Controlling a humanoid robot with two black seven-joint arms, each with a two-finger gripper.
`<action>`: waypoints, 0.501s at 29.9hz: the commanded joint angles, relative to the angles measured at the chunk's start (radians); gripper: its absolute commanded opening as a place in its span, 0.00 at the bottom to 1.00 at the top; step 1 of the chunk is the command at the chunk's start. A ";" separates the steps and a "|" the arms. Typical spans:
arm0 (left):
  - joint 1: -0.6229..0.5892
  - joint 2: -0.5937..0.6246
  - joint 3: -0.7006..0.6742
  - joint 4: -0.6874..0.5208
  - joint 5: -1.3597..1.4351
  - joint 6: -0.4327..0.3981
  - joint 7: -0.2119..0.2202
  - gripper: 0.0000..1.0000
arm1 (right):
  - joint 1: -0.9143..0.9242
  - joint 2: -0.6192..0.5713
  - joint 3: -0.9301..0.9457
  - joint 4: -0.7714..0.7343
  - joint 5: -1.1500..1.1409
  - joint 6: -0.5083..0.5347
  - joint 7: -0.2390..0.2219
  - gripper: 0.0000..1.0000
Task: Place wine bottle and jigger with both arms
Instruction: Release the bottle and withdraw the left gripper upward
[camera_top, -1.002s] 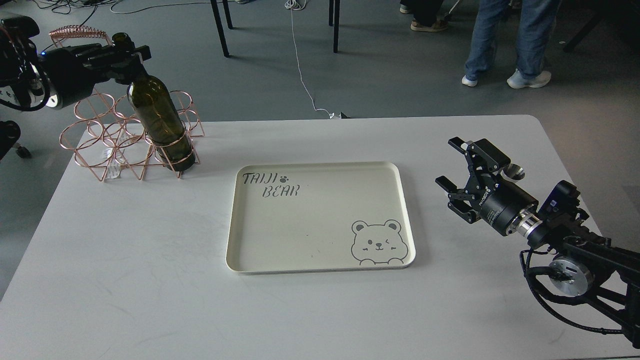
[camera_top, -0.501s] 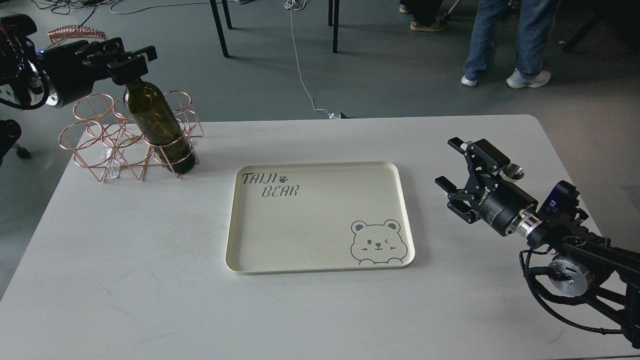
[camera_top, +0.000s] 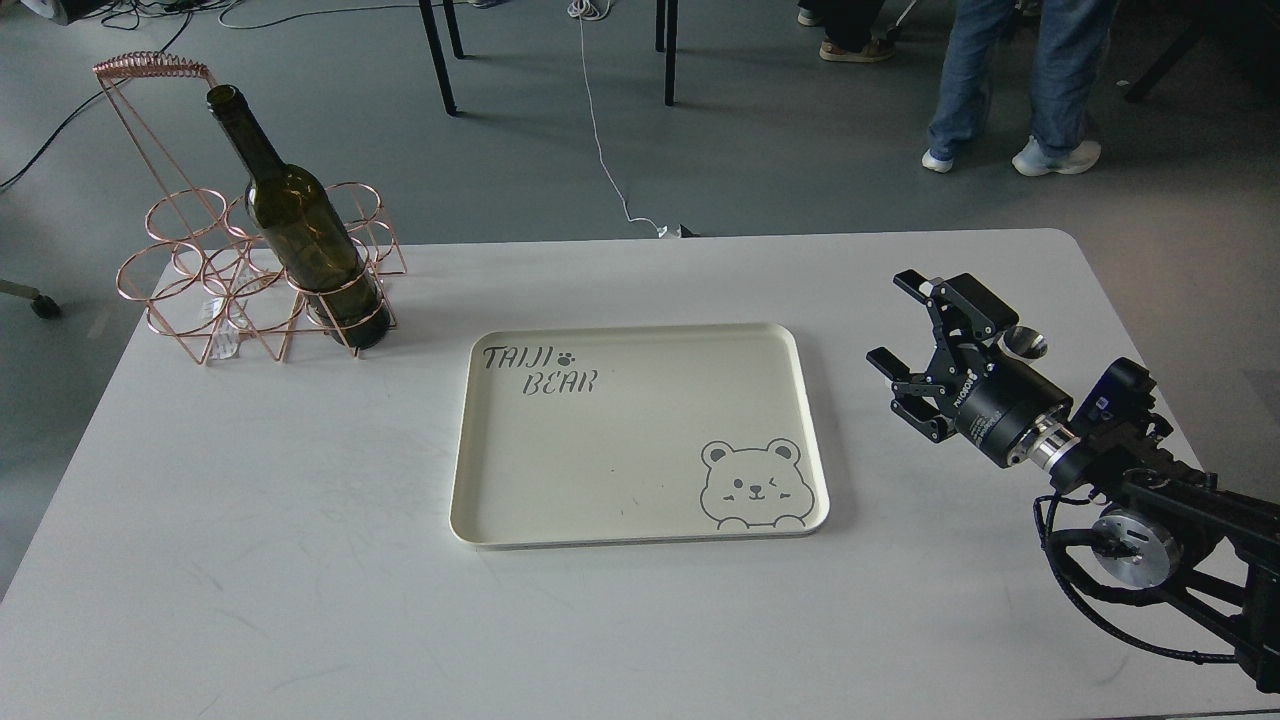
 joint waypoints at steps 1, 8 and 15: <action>0.014 -0.012 0.016 -0.160 -0.392 0.003 0.000 0.98 | 0.000 0.037 0.011 -0.004 0.001 -0.001 0.000 0.99; 0.235 -0.165 -0.007 -0.274 -0.678 0.043 0.000 0.98 | 0.000 0.046 0.013 -0.017 0.005 -0.003 0.000 0.99; 0.616 -0.386 -0.222 -0.274 -0.716 0.034 0.062 0.98 | 0.000 0.069 0.013 -0.086 0.008 -0.003 0.000 0.99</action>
